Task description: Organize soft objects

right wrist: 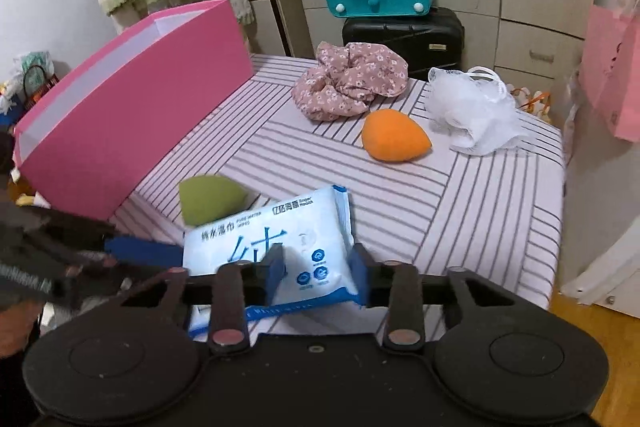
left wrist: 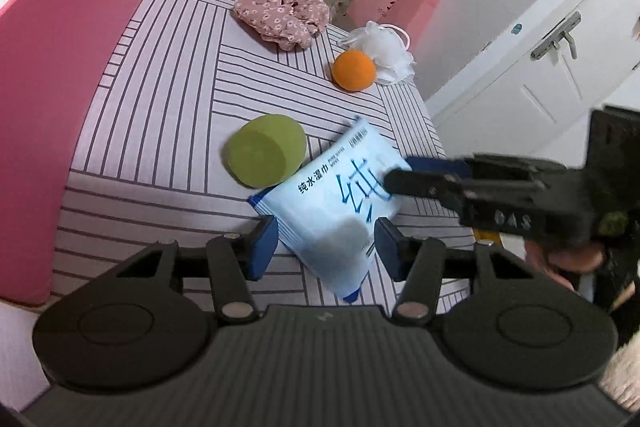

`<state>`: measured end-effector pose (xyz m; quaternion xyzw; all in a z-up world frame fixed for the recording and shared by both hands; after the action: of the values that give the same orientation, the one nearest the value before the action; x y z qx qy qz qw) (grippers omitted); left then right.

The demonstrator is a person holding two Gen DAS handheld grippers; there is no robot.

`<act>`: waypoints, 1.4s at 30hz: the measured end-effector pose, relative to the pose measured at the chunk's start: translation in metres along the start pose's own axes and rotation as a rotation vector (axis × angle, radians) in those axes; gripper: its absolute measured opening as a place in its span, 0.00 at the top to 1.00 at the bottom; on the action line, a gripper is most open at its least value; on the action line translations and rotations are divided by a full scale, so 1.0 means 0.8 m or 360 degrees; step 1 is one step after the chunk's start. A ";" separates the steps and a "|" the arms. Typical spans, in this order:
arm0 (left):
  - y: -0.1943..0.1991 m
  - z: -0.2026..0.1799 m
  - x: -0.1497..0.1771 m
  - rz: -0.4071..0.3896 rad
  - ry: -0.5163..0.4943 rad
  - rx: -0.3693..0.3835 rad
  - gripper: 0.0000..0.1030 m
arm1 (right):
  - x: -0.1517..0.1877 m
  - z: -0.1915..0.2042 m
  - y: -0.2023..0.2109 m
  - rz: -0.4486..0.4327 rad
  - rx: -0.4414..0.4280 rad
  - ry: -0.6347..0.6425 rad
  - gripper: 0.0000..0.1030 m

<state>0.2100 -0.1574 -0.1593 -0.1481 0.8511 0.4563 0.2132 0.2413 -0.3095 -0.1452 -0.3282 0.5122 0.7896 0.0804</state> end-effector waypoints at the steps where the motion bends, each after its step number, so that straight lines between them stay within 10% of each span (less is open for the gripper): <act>1: -0.001 0.000 0.000 -0.0001 0.0001 0.0002 0.49 | 0.004 0.003 0.003 0.0011 0.0019 -0.0005 0.68; 13: 0.001 -0.007 0.006 0.0023 -0.0155 -0.0122 0.49 | 0.037 0.011 0.023 0.0029 0.0045 -0.0084 0.58; 20: 0.003 -0.005 0.008 0.0006 -0.0162 -0.0068 0.53 | 0.049 0.006 0.010 -0.0011 -0.0190 -0.0307 0.53; 42: 0.036 -0.026 0.043 0.0052 -0.0415 -0.0129 0.61 | 0.073 0.079 0.034 0.0058 0.0080 -0.0234 0.56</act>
<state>0.1628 -0.1616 -0.1453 -0.0822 0.7994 0.5091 0.3083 0.1564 -0.2800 -0.1432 -0.2578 0.5304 0.7999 0.1116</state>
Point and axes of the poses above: each gripper's, at about its wrist camera, not at the fingertips, and y roughly against the way its jaws point, z to its left, x to its underside, the point moved 9 cm from there along -y, roughly the way its jaws point, and after that the axes turned 7 degrees about -x, right-handed, at the moved point
